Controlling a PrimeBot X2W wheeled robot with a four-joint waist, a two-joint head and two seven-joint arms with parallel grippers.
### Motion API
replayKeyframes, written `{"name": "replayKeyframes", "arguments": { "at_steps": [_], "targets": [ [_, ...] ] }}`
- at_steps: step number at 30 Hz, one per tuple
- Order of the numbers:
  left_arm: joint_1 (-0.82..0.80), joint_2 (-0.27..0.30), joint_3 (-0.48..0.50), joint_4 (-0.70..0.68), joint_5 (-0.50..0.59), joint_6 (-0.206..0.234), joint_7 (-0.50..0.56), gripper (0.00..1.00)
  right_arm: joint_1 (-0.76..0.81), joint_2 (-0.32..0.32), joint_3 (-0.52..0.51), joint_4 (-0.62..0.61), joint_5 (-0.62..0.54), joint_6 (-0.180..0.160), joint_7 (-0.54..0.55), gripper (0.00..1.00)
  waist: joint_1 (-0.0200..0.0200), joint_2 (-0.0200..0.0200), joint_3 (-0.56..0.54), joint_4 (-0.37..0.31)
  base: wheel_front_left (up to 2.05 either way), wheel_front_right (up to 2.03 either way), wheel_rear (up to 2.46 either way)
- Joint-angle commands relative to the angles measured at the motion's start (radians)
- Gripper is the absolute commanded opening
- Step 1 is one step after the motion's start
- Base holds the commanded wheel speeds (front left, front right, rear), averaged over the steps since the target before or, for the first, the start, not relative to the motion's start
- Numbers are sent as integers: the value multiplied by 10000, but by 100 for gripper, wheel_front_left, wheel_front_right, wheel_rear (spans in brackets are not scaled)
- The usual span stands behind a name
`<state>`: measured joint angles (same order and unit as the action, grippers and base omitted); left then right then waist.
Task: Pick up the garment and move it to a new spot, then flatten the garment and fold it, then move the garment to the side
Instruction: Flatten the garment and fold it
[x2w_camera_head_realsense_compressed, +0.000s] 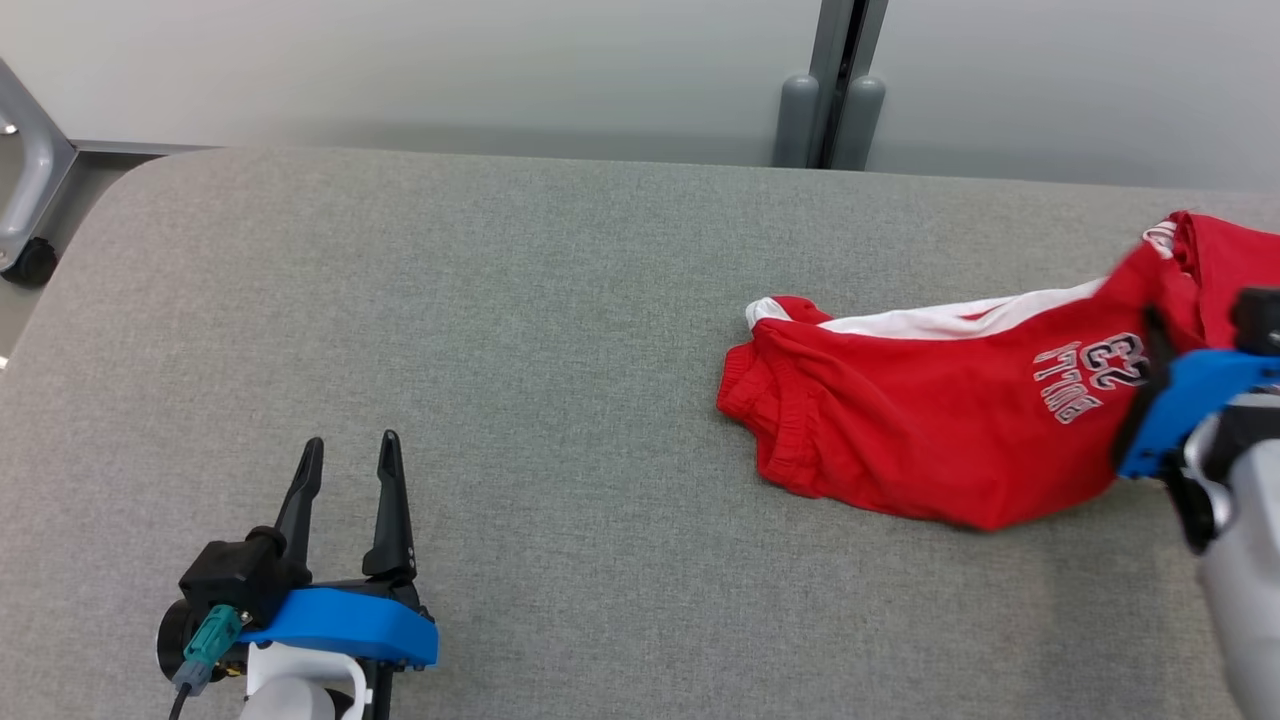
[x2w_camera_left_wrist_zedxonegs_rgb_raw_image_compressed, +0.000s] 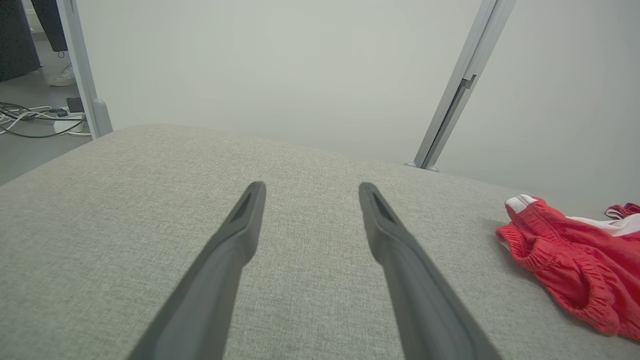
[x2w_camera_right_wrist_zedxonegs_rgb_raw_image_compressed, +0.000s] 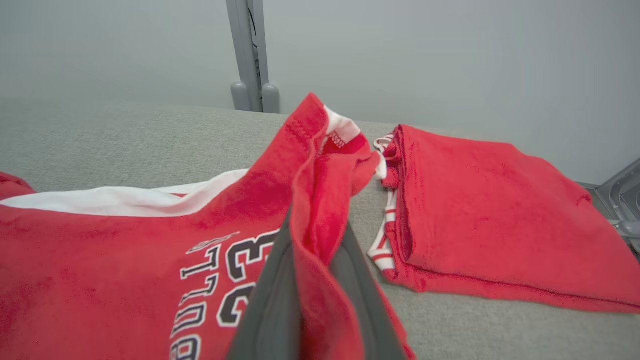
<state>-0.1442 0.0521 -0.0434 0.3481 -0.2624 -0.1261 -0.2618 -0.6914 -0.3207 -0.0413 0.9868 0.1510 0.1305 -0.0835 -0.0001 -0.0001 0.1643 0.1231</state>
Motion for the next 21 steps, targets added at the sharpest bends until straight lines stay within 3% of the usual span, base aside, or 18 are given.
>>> {"name": "replayKeyframes", "arguments": {
  "at_steps": [1,8,15,16,18,21],
  "targets": [
    [56,4,-25,32,18,-69,-40,100,84,364,-11,-391,-322,5,195,0,1,1,-54,-15,0,0,0],
    [-108,17,-238,69,-92,-49,-40,100,263,1917,742,-2109,-1175,5,1467,0,1,1,-89,220,0,0,0],
    [-280,20,-479,169,-266,-50,-40,100,443,2622,1675,-2462,-1047,4,2554,0,1,1,18,682,0,0,0],
    [-281,22,-495,180,-271,-50,-40,100,457,2659,1784,-2413,-970,4,2608,7,1,1,35,734,0,0,0],
    [-324,20,-526,216,-311,-49,-41,100,459,2688,2052,-2338,-692,4,2568,100,1,1,65,843,0,0,0],
    [-372,18,-523,238,-367,-49,-40,100,614,2707,2976,-2511,675,5,2628,100,1,1,77,929,0,0,0]
  ]
}}
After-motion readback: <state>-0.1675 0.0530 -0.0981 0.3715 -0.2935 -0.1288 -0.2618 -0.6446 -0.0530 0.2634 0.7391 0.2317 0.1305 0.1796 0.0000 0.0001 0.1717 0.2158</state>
